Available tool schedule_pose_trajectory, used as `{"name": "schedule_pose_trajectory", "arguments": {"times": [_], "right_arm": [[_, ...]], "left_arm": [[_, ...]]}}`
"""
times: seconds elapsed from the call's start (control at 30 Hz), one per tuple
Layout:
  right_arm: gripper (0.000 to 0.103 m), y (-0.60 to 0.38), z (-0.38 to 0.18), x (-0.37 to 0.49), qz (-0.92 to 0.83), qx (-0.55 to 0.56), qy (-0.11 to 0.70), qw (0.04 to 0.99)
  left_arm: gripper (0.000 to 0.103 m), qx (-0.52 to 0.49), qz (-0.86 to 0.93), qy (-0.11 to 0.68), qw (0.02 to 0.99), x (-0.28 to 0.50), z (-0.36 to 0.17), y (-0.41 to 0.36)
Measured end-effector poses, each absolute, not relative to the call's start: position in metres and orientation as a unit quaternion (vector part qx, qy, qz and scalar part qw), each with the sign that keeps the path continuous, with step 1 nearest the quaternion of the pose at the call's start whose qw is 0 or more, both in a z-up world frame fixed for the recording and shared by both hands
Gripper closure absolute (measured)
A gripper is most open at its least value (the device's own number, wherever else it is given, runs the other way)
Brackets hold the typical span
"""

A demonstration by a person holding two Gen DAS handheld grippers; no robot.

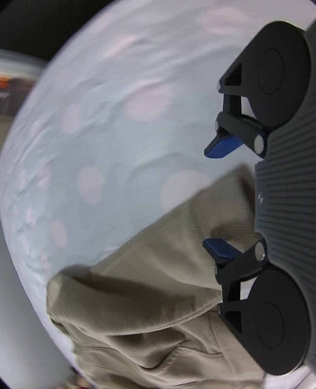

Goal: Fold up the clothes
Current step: 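Grasp the jacket sleeve cuff with the right gripper and lift it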

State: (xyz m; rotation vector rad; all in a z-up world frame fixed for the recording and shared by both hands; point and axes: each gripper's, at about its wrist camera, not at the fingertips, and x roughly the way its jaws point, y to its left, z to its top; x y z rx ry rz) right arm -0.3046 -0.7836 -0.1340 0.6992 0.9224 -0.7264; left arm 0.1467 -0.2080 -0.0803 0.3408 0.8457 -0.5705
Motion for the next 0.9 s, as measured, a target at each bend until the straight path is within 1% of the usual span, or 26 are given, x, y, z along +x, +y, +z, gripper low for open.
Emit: {"name": "schedule_pose_trajectory", "arguments": {"times": [0.07,0.1,0.13,0.17,0.2,0.33,0.5,0.7,0.8,0.9], "right_arm": [[0.036,-0.783,-0.13,-0.307,-0.342,0.334,0.41,0.777],[0.046,-0.782,-0.128,-0.307,-0.346,0.338,0.401,0.778],[0.059,-0.782,-0.125,-0.308,-0.349,0.342,0.393,0.779],[0.069,-0.781,-0.122,-0.308,-0.353,0.346,0.385,0.78],[0.085,-0.78,-0.12,-0.309,-0.356,0.35,0.376,0.78],[0.089,-0.778,-0.11,-0.311,-0.369,0.366,0.342,0.783],[0.09,-0.813,-0.044,-0.311,-0.418,0.299,0.305,0.802],[0.09,-0.886,0.019,-0.31,-0.503,0.222,0.284,0.785],[0.09,-0.925,0.033,-0.309,-0.547,0.19,0.268,0.77],[0.09,-0.96,0.021,-0.304,-0.571,0.19,0.278,0.749]], "left_arm": [[0.06,0.153,-0.267,0.408,0.859,0.141,-0.081,-0.204],[0.06,0.155,-0.267,0.41,0.858,0.139,-0.081,-0.203],[0.06,0.157,-0.267,0.412,0.857,0.136,-0.081,-0.202],[0.06,0.161,-0.267,0.411,0.857,0.134,-0.081,-0.202],[0.06,0.165,-0.266,0.409,0.857,0.132,-0.079,-0.202],[0.06,0.169,-0.255,0.411,0.859,0.134,-0.077,-0.199],[0.06,0.162,-0.245,0.417,0.86,0.137,-0.077,-0.201],[0.06,0.157,-0.227,0.426,0.862,0.141,-0.078,-0.203],[0.06,0.15,-0.213,0.432,0.864,0.142,-0.079,-0.199],[0.058,0.14,-0.207,0.439,0.863,0.14,-0.08,-0.195]]}}
